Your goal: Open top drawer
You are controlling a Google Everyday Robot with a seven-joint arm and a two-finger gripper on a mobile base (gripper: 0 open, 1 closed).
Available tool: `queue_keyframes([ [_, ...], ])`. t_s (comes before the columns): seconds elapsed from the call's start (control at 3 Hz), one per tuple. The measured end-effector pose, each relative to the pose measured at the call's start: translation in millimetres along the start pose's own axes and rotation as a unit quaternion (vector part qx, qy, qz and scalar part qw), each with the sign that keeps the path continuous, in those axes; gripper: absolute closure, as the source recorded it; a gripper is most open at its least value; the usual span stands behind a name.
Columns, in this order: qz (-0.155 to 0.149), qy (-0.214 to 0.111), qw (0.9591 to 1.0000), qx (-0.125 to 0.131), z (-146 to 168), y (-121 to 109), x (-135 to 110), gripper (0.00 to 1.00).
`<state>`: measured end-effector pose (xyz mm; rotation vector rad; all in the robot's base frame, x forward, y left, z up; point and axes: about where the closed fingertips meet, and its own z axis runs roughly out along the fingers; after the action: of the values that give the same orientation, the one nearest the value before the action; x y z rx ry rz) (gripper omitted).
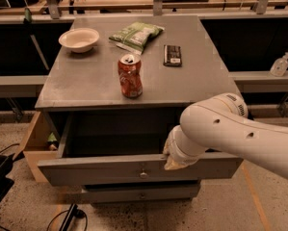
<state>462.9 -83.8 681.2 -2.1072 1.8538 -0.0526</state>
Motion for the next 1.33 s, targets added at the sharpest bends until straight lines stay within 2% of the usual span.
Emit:
queue_keyframes([
  [0.33,-0.029,-0.005,0.9993,-0.024,-11,31,-8,1.00],
  [0.67,-0.033,-0.006,0.9991,-0.027,-12,34,-9,1.00],
  [1.0,-0.066,-0.015,0.9968,-0.043,-22,59,-17,1.00],
  [1.33,-0.066,-0.015,0.9968,-0.042,-22,59,-17,1.00],
])
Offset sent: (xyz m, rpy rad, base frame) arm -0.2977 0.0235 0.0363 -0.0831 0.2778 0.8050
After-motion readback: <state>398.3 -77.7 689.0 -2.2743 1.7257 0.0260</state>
